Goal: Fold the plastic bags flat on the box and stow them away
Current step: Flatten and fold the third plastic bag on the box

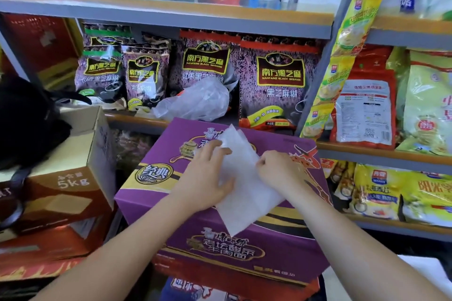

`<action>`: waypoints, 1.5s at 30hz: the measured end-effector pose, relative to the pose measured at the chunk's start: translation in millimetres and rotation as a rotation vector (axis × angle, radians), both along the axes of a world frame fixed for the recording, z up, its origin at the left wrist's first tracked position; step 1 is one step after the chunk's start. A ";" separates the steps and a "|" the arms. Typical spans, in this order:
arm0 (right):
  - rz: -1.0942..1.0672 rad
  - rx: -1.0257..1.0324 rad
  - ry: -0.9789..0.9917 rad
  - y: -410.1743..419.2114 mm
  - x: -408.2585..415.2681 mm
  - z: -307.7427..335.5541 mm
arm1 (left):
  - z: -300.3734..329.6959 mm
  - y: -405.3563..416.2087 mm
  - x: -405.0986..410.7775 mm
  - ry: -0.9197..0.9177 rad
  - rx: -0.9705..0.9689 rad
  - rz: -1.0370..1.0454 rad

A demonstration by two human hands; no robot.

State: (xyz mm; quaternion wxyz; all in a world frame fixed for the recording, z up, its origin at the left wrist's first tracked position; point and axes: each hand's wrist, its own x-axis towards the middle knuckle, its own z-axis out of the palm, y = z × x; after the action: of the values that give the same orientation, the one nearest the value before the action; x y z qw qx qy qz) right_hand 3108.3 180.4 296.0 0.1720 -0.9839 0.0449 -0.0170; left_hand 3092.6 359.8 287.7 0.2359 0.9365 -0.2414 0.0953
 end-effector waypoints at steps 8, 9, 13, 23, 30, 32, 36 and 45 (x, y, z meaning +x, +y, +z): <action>-0.035 -0.120 -0.194 6.3 -11.4 -11.7 | -19.9 -13.1 37.3 0.077 0.285 -0.142; -0.029 -0.116 -0.199 4.8 -12.6 -13.9 | -20.9 -13.2 38.0 0.071 0.290 -0.170; 0.007 -0.195 -0.182 2.9 -14.3 -16.9 | -23.0 -13.4 37.9 0.053 0.336 -0.220; 0.046 -0.442 -0.016 13.9 -12.4 5.8 | -14.1 -14.8 63.5 -0.013 0.533 -0.319; 0.431 -0.230 0.070 -0.7 -31.2 -19.3 | -17.4 -16.7 66.2 0.108 0.542 -0.316; 0.421 -0.233 0.119 -9.1 -33.8 -21.5 | -18.1 -17.1 64.8 0.122 0.543 -0.318; 0.421 -0.255 0.195 -18.4 -37.6 -17.7 | -10.7 -11.9 55.7 0.061 0.521 -0.306; 0.471 -0.153 0.064 -21.2 -25.9 -10.9 | -43.5 18.2 -28.2 -0.265 0.302 -0.337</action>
State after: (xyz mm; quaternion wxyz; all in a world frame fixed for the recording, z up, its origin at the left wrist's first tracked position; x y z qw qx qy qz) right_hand 3082.4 159.2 285.1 0.0946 -0.9775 -0.1815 0.0514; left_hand 3064.4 378.0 244.2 0.0725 0.8869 -0.4344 0.1395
